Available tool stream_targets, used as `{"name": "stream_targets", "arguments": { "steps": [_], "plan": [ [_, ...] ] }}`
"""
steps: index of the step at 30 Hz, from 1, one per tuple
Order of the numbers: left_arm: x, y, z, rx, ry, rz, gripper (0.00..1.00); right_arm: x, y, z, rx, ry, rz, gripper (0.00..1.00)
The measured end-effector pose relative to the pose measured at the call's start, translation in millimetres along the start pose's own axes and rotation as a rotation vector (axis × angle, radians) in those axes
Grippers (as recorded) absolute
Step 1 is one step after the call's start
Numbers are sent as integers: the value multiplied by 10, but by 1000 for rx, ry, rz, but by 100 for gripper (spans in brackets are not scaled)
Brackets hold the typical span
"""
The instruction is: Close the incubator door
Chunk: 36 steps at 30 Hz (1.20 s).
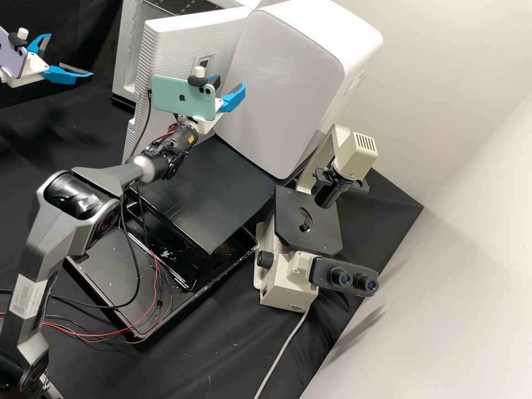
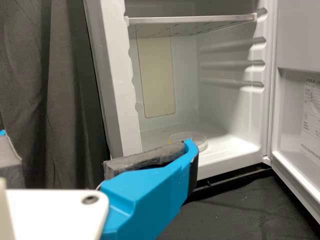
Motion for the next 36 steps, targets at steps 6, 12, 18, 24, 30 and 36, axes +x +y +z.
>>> {"name": "stream_targets", "arguments": {
  "steps": [6, 12, 18, 24, 30, 36],
  "plan": [
    [0, 0, 0, 0, 0, 0, 100, 74, -31, -31, -32, -1, -18, 0],
    [0, 0, 0, 0, 0, 0, 100, 117, -29, -85, -36, 13, -9, 0],
    [0, 0, 0, 0, 0, 0, 100, 144, -26, -148, -49, 26, -1, 0],
    [0, 0, 0, 0, 0, 0, 100, 157, -97, -236, -46, 36, -32, 0],
    [0, 0, 0, 0, 0, 0, 100, 150, -166, -329, -58, 46, -70, 0],
    [0, 0, 0, 0, 0, 0, 100, 160, -194, -449, -52, 60, -98, 0]
  ]
}}
